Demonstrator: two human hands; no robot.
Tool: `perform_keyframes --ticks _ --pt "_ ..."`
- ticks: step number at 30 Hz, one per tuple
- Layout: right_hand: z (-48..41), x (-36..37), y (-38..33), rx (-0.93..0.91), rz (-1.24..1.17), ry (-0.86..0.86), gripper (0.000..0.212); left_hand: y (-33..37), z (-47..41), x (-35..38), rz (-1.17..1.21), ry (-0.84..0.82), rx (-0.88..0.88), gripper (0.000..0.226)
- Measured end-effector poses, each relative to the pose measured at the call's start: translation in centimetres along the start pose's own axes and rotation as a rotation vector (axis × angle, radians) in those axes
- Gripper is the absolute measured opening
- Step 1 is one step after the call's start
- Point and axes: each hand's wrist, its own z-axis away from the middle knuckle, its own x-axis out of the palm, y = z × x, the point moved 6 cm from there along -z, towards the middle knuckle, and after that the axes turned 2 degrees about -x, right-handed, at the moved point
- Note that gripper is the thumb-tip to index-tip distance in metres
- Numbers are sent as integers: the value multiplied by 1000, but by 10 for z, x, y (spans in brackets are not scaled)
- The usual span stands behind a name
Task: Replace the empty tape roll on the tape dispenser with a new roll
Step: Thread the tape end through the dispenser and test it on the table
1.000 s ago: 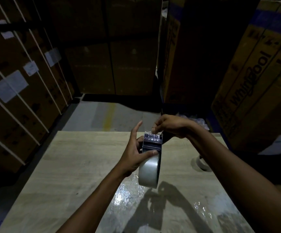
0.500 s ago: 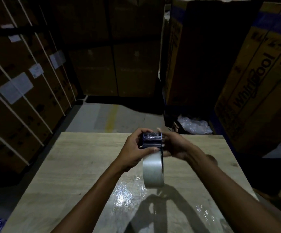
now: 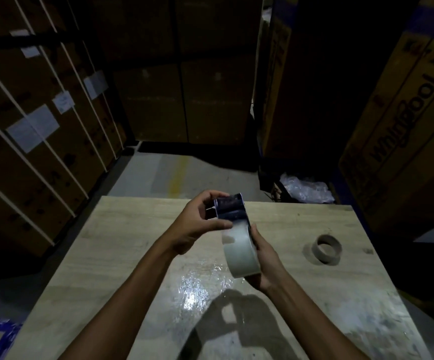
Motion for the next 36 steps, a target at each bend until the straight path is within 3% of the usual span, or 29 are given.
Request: perform_keyframes --ticks 7,14,21,27,31,36 --pt "-4 -15 -25 -82 90 10 37 -6 -1 -22 -126 157 -15 14" --pt "-3 -30 -40 -153 346 96 32 -24 4 -28 -99 349 -44 23" --pt "1 -31 -47 -221 525 96 27 -51 9 -29 136 342 -101 17" --pt "1 -23 -58 -249 677 95 27 -55 12 -43 -32 225 -18 4" --pt "-4 -21 -58 -161 806 57 31 -56 13 -42 -207 74 21 23" --pt "-5 -23 -47 -103 803 55 27 -72 20 -46 -169 109 -62 20"
